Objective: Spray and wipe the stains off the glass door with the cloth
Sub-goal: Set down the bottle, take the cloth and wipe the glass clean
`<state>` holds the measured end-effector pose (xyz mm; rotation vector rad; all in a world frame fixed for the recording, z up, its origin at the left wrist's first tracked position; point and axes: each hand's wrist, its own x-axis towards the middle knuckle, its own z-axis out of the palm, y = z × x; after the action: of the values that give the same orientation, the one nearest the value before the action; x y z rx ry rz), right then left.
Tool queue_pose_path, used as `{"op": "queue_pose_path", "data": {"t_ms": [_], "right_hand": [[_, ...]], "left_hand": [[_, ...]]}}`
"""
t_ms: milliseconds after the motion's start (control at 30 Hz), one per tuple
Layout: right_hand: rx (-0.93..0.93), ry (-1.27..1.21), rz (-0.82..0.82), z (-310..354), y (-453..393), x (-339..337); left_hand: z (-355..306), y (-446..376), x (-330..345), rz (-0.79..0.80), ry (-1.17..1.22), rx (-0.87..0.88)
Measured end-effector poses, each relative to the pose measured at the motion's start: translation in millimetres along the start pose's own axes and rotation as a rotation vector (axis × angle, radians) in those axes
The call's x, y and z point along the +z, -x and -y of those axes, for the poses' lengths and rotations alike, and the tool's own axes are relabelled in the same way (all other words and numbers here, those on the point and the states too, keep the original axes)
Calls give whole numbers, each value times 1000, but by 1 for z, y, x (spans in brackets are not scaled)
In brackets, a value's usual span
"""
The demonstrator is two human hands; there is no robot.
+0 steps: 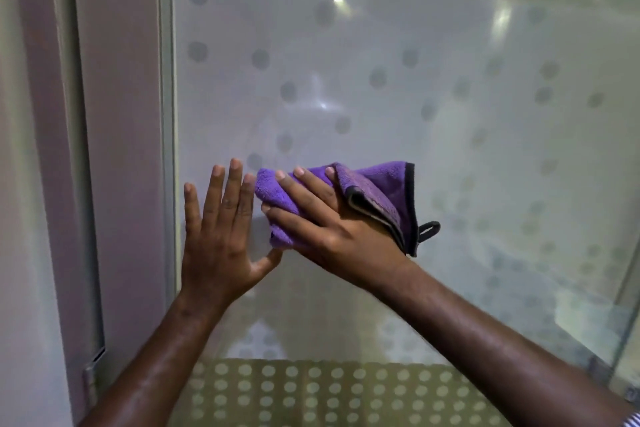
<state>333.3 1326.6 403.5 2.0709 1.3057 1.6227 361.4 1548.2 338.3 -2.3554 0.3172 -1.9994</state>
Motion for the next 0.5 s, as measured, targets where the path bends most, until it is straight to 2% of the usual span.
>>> {"op": "queue_pose_path", "data": {"t_ms": [100,233,333,400,500], "right_hand": [[87,79,-41,-23,17,-16],[530,163,-290,-76,48,-43],[832,166,-409,-91,58,-49],[890,178,-426,-74,56,-36],[775,196,-371,-36,59,-11]], "left_hand": [[0,2,0,5,-31,16],[0,1,2,10,-49,12],[-1,0,3,12,-63,11],[-1,1,3,10,-66,13],[-1,2,4,7,-56,15]]}}
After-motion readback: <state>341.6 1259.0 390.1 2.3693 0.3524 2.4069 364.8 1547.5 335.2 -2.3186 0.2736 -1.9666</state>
